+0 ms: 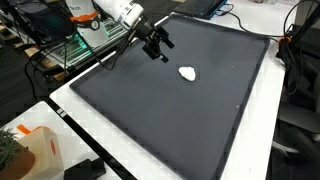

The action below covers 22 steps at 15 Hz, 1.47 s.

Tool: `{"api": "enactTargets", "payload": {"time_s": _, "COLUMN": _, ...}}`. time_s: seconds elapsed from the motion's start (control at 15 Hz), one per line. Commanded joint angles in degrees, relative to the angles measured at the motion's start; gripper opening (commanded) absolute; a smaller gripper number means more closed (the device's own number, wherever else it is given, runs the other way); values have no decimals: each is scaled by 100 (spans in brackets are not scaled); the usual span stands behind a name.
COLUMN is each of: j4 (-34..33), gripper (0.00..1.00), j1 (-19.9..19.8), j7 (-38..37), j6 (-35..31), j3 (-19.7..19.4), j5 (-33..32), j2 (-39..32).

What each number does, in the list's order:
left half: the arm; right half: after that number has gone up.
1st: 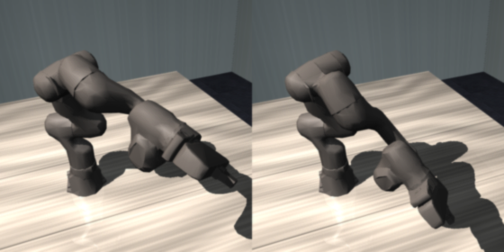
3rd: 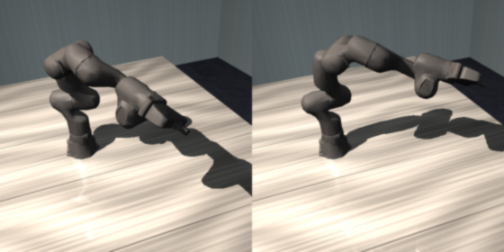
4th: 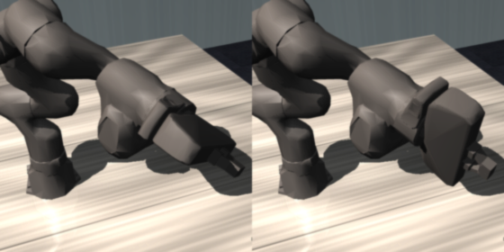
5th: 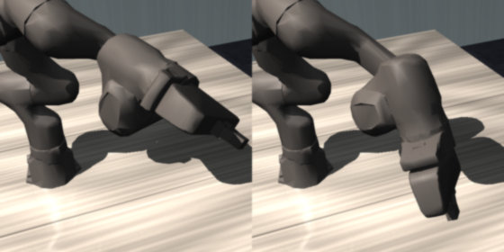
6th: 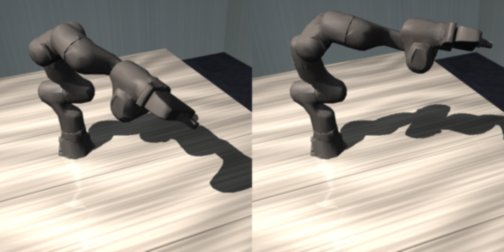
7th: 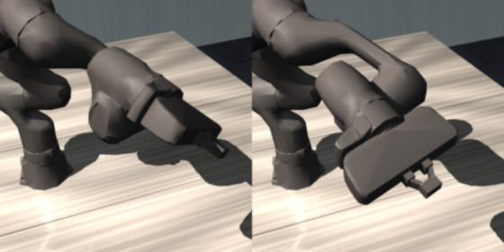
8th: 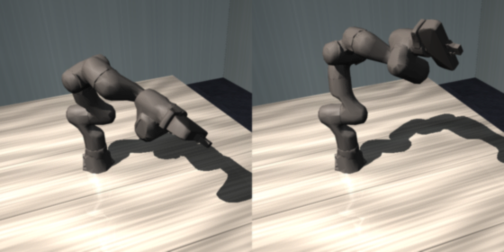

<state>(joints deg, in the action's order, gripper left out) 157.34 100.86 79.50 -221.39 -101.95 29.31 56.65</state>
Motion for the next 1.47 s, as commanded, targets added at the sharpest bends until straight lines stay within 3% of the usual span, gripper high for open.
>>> {"api": "enactTargets", "payload": {"time_s": 0.0, "j4": -10, "gripper": 100, "j1": 41, "j7": -1, "j6": -29, "j3": -111, "j5": -94, "j2": 150}}
{"api": "enactTargets", "payload": {"time_s": 0.27, "j4": -43, "gripper": 100, "j1": 155, "j7": 65, "j6": -99, "j3": -211, "j5": -104, "j2": 242}}
{"api": "enactTargets", "payload": {"time_s": 0.73, "j4": -84, "gripper": 100, "j1": 348, "j7": 20, "j6": -134, "j3": 28, "j5": 194, "j2": -44}}
{"api": "enactTargets", "payload": {"time_s": 0.8, "j4": 15, "gripper": 100, "j1": 521, "j7": -1072, "j6": 179, "j3": -325, "j5": -542, "j2": -839}}
{"api": "enactTargets", "payload": {"time_s": 1.4, "j4": -96, "gripper": 100, "j1": 1469, "j7": -2929, "j6": 651, "j3": -1108, "j5": -1065, "j2": -2412}}
